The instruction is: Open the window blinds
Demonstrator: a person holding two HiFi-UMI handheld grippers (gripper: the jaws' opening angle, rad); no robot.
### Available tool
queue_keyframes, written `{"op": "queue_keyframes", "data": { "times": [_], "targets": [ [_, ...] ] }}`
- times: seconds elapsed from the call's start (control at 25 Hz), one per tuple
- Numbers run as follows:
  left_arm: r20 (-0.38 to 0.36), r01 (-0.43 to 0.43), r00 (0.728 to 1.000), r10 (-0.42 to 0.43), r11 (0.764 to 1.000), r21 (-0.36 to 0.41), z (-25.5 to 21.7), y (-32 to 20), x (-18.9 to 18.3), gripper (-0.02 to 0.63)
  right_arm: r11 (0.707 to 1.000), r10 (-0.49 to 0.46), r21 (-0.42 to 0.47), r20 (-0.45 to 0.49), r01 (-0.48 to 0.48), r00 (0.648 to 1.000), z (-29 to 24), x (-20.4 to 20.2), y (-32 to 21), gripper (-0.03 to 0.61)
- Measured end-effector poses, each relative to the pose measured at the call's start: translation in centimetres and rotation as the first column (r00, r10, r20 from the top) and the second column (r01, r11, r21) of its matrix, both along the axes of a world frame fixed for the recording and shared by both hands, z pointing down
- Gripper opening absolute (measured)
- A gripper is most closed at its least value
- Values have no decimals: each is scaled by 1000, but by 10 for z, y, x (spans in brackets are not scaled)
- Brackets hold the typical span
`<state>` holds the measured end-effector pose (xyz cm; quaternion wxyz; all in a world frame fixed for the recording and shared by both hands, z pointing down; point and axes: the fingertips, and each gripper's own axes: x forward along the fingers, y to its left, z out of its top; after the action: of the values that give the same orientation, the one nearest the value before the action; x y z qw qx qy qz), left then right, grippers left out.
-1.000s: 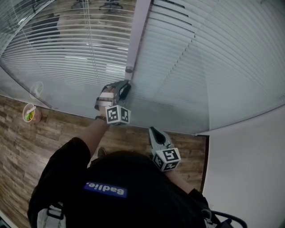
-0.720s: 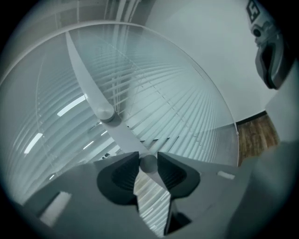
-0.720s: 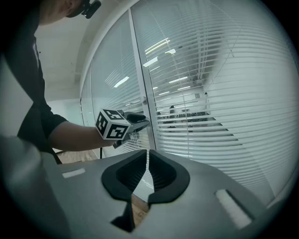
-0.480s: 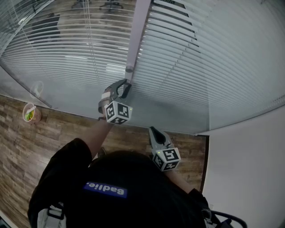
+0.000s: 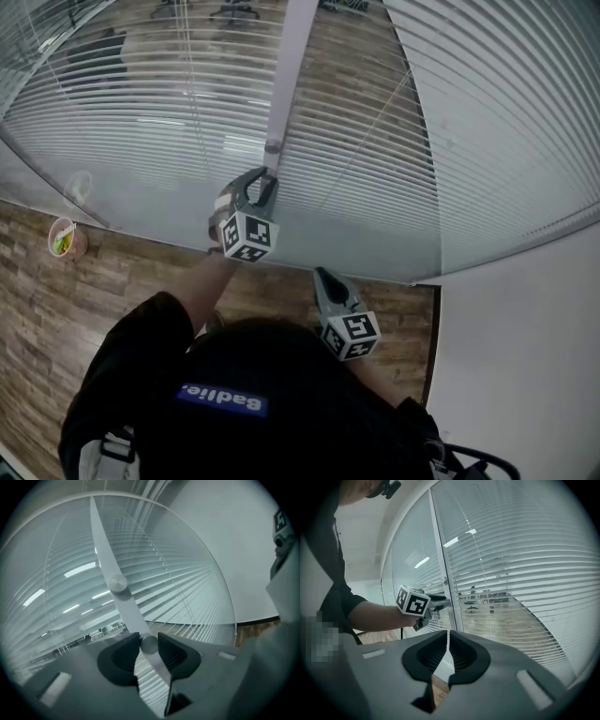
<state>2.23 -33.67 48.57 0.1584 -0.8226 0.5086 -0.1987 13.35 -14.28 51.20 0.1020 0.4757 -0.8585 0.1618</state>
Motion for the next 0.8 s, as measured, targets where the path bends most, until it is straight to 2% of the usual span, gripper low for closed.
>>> {"op": "queue_keyframes", "data": {
  "times": [0.24, 0.44, 0.8],
  "targets": [
    [-6, 2, 1000, -2, 1000, -7, 2, -3, 0, 124, 1000, -4, 0, -5, 4, 1000, 1, -1, -3, 22],
    [-9, 0, 1000, -1, 1000, -19, 3, -6, 0, 133, 1000, -16, -5, -6, 16, 1000, 3, -5, -4, 49],
    [19, -30, 999, 29, 999, 26, 2, -1, -5, 143, 1000, -22, 5, 4, 22, 1000, 13, -18, -9, 55]
  ]
}}
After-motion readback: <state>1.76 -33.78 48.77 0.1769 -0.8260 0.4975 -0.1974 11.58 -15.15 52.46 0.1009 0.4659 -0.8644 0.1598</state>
